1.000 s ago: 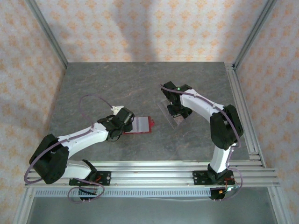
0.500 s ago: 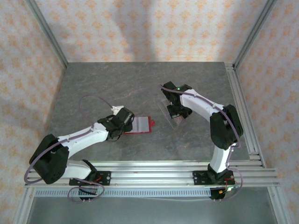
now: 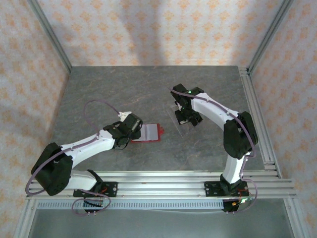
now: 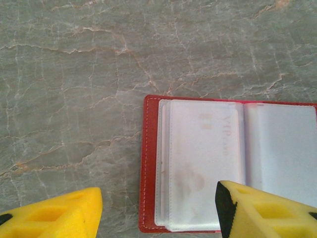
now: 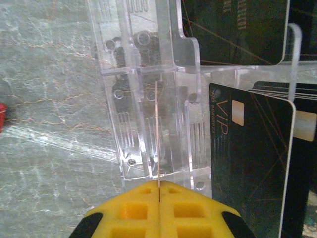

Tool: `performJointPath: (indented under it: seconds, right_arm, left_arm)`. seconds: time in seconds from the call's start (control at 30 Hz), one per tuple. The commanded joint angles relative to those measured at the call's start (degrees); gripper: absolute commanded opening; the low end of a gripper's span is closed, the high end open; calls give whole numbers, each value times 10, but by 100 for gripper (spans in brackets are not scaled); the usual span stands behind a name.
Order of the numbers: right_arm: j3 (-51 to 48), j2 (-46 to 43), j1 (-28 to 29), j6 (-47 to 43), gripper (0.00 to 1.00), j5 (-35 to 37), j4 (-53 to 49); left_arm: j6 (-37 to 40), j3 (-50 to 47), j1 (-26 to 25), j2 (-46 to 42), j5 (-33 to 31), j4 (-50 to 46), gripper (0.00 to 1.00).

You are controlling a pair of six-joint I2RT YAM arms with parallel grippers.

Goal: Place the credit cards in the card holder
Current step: Pick up the credit card from the storage box, then insert the credit card into the card slot.

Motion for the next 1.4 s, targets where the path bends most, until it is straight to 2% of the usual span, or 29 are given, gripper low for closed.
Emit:
performJointPath:
  seconds: [0.0,0.13,0.3,0.47,0.6,0.67,0.93,1.37]
  right_arm:
    - [27,-38,-2,-5,0,-3,-31]
    - [39,-65,-2,6,0,-31,-32]
    - [11,-101,-2,58,0,-161,49]
    - [-105,-126,-2,183,0,-302,271]
    - [-205,-121,2,296,0,-368,483]
    - [-236,-108,12,326,0,-372,551]
    - [-304,-53,51,388,0,-365,709]
    - [-348,-9,61,405,0,-361,816]
  left_arm:
    - [8,17,3,-5,-26,-20,63]
    - [12,30,8,7,-37,-40,63]
    - [30,36,13,31,-34,-37,64]
    - [53,51,13,69,-29,-30,63]
    - [58,57,13,94,-29,-22,63]
    - [59,59,13,105,-29,-20,63]
    - [51,57,13,137,-43,-28,63]
    - [23,37,13,143,-68,-50,63]
